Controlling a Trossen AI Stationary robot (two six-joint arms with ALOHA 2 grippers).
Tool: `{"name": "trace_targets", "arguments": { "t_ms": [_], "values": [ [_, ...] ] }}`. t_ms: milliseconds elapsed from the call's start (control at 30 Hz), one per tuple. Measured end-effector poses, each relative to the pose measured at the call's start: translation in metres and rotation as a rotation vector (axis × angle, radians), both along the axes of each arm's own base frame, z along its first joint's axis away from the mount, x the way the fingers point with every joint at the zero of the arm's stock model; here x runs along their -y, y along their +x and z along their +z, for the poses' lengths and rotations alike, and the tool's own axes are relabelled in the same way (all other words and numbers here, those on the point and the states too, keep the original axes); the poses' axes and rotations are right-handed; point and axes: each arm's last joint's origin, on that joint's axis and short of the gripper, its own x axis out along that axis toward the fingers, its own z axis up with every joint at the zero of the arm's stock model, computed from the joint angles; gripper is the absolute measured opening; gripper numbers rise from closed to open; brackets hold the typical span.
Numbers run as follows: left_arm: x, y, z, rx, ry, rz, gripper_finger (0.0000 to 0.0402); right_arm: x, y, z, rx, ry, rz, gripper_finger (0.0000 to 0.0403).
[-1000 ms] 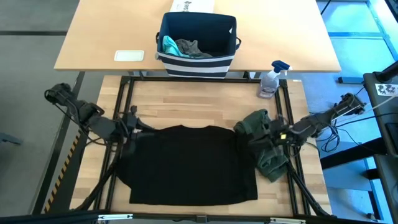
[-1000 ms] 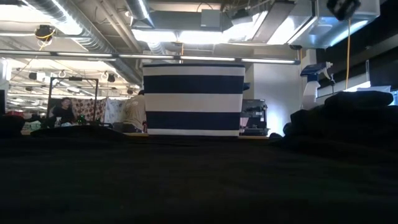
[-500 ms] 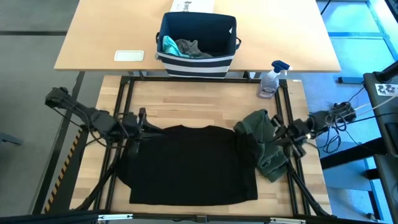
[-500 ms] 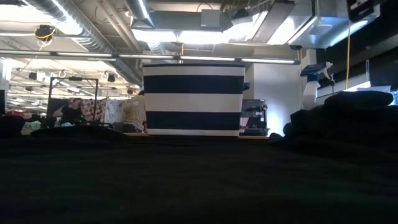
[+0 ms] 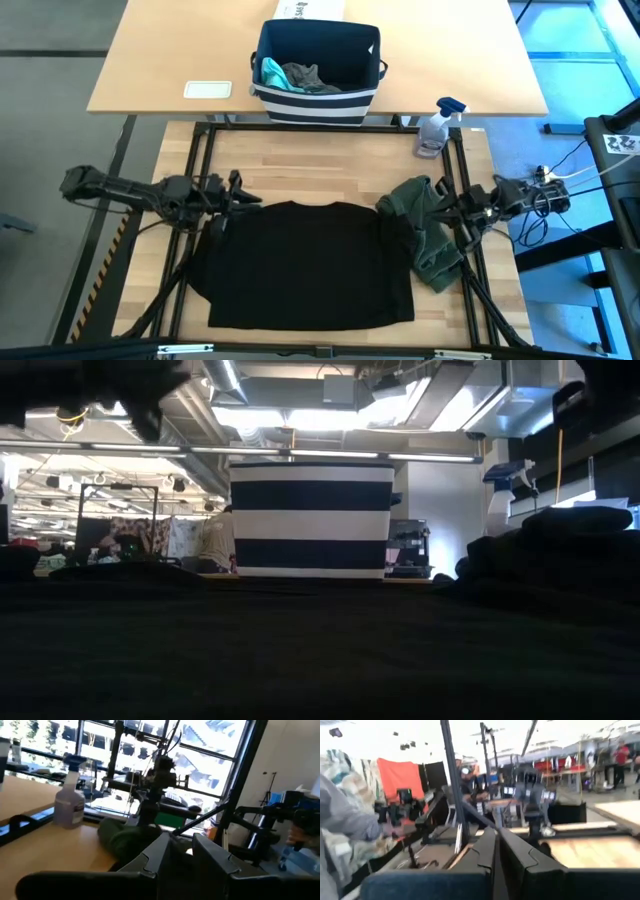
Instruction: Fold Laundry from Bin
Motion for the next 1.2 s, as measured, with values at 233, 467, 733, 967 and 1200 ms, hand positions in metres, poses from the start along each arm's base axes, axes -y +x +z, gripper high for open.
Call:
{"name": "trace_targets", "arguments": {
  "t_ms": [233,467,733,967,1200],
  "values": [
    [-0.009,-0.018,-0.043,0.004,-0.016,0.045,0.008,0.002,0.002,-0.002,-0.003,-0.005,-0.033,0.0024],
    [-0.011,-0.021,-0.046,-0.035,0.033,0.11,0.008,0.003,0.005,-0.007,0.027,-0.001,-0.1,0.0024],
    [-0.011,-0.021,-0.046,-0.035,0.033,0.129,0.008,0.001,0.022,-0.055,-0.015,0.028,-0.163,0.0024],
    [-0.011,-0.021,-0.046,-0.035,0.034,0.13,0.008,0.004,0.026,-0.069,-0.19,0.046,-0.31,0.0024],
    [-0.011,-0.021,-0.046,-0.036,0.034,0.13,0.008,0.004,0.027,-0.071,-0.204,0.039,-0.3,0.0024]
  ]
}}
